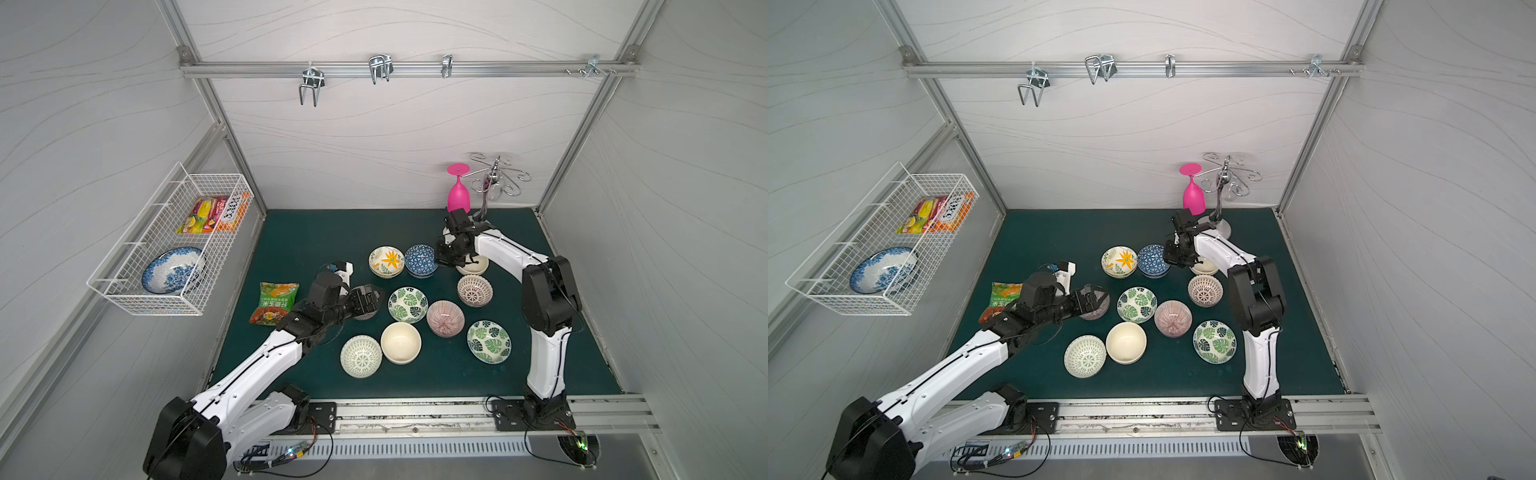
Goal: Stack the bowls
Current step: Place the bowl on the bowl, then move the bowl to the center of the board.
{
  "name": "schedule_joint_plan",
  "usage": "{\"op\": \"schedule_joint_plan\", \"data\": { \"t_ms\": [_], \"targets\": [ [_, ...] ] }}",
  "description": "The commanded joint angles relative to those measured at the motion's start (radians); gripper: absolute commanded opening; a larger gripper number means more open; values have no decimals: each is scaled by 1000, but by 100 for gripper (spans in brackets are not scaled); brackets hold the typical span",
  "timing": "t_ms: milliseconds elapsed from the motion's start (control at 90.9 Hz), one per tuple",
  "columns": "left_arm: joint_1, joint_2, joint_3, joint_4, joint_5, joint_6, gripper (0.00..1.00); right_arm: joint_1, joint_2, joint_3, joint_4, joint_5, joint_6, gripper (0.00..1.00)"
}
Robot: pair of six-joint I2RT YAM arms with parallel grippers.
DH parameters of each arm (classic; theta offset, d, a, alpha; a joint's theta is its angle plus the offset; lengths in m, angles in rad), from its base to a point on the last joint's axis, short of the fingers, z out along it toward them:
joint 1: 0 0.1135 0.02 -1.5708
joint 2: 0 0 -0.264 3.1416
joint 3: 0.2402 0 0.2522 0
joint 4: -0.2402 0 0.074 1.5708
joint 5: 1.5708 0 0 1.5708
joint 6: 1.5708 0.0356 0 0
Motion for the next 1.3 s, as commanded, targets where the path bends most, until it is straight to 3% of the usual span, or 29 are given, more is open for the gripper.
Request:
{"op": "schedule_joint_plan", "data": {
  "t_ms": [0,385,671,847,1056,1288],
  "targets": [
    [9,1,14,50,13,-3,100,-5,11,22,10,-24,0,27],
    [10,3,16,41,11,-4,100,-28,-103,-24,7,20,16,54],
    [10,13,23,35,15,-7,100,-176,-251,-162,31,70,65,64],
    [10,17,26,32,14,-7,100,-297,-244,-226,47,51,92,64],
    [10,28,33,26,12,-6,100,-348,-197,-237,32,60,75,61],
    [10,22,31,23,7,-6,100,-356,-134,-223,15,71,70,45]
  ]
}}
